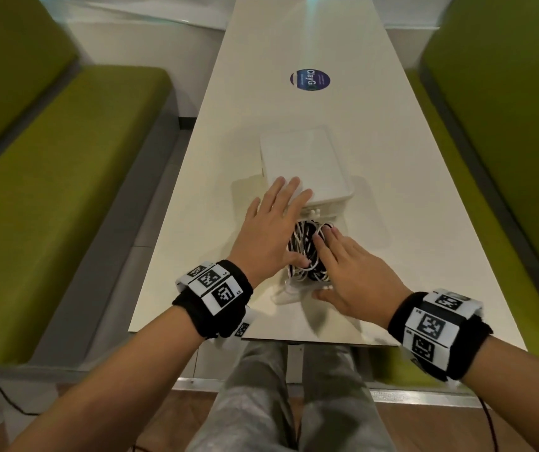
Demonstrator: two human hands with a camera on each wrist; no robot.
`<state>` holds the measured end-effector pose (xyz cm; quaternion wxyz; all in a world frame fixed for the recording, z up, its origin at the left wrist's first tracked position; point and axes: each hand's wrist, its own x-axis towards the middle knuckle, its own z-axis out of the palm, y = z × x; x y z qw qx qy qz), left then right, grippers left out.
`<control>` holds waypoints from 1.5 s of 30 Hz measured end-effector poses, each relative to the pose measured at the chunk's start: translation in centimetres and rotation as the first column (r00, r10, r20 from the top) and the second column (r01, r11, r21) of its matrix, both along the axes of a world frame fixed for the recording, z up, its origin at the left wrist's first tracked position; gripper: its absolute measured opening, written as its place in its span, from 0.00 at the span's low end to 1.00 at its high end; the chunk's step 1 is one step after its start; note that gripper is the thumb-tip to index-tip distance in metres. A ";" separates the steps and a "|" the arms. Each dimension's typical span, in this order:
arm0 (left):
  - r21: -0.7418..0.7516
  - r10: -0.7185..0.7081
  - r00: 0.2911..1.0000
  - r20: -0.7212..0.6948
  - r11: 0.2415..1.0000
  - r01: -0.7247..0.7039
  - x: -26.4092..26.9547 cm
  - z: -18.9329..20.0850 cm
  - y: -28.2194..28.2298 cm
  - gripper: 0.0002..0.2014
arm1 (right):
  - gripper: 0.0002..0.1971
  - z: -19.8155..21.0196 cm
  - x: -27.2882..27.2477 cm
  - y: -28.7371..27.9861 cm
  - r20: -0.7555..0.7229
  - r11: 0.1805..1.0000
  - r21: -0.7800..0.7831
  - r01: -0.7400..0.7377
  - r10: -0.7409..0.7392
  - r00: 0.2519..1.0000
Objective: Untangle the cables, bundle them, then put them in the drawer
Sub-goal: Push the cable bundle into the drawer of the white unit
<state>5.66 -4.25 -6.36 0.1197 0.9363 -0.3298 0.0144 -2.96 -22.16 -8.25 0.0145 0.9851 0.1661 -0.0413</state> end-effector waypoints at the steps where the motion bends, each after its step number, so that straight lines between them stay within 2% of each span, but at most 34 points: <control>1: -0.031 -0.024 1.000 0.019 0.999 0.025 0.2 -0.1 0.2 0.55 | 0.49 0.1 0.6 0.2 0.006 1.000 -0.005 0.008 -0.008 1.000; 4: -0.088 -0.071 0.996 0.049 0.993 0.076 0.4 -0.4 0.7 0.48 | 0.46 0.2 1.8 1.2 0.028 0.999 0.025 0.048 -0.049 0.998; 6: -0.099 -0.051 0.998 0.040 0.994 0.055 0.4 -0.4 0.7 0.46 | 0.46 0.0 1.9 1.8 0.011 0.996 0.048 0.081 -0.082 0.997; 12: -0.045 0.038 0.999 0.019 0.998 -0.038 -0.1 -0.4 0.1 0.50 | 0.43 1.7 0.7 1.2 -0.029 0.982 0.159 0.102 -0.098 0.995; 15: -0.066 0.045 0.998 0.038 0.997 -0.042 -0.2 -0.7 0.1 0.50 | 0.35 2.4 -0.1 0.4 0.096 0.990 0.133 0.043 -0.056 0.994; 18: -0.083 0.043 0.997 0.058 0.996 -0.038 0.0 -1.1 0.2 0.51 | 0.30 0.7 0.1 -0.3 0.172 0.995 0.093 -0.019 0.003 0.985; 22: -0.104 -0.014 0.996 0.084 0.994 0.023 0.8 -1.6 0.7 0.52 | 0.28 -0.7 1.3 -0.9 0.184 0.992 0.102 -0.068 0.048 0.982; 26: -0.107 -0.055 0.998 0.022 0.993 0.057 1.3 -0.9 1.0 0.53 | 0.28 -0.8 1.9 -1.0 0.218 0.994 0.076 -0.074 0.056 0.974; 30: -0.163 -0.052 0.998 0.029 0.985 0.056 1.8 -0.8 1.0 0.42 | 0.30 -0.5 1.5 -0.6 0.222 0.995 0.093 -0.043 0.021 0.975; 33: -0.184 -0.053 0.997 0.054 0.981 0.062 2.0 -1.1 1.0 0.43 | 0.32 0.1 1.0 -0.1 0.278 0.991 0.105 -0.086 0.054 0.959; 37: -0.207 -0.081 0.995 0.055 0.974 0.091 2.5 -0.9 1.1 0.43 | 0.21 0.2 1.5 0.1 0.331 0.988 0.023 -0.151 0.135 0.934; 42: -0.285 -0.167 0.986 -0.002 0.945 0.159 3.7 -0.1 1.6 0.41 | 0.20 -0.5 2.3 1.1 0.366 0.995 0.048 -0.087 0.063 0.928; 45: -0.273 -0.198 0.979 -0.044 0.945 0.179 3.7 0.1 1.6 0.46 | 0.19 -0.5 2.2 1.6 0.404 0.997 0.072 -0.041 0.009 0.915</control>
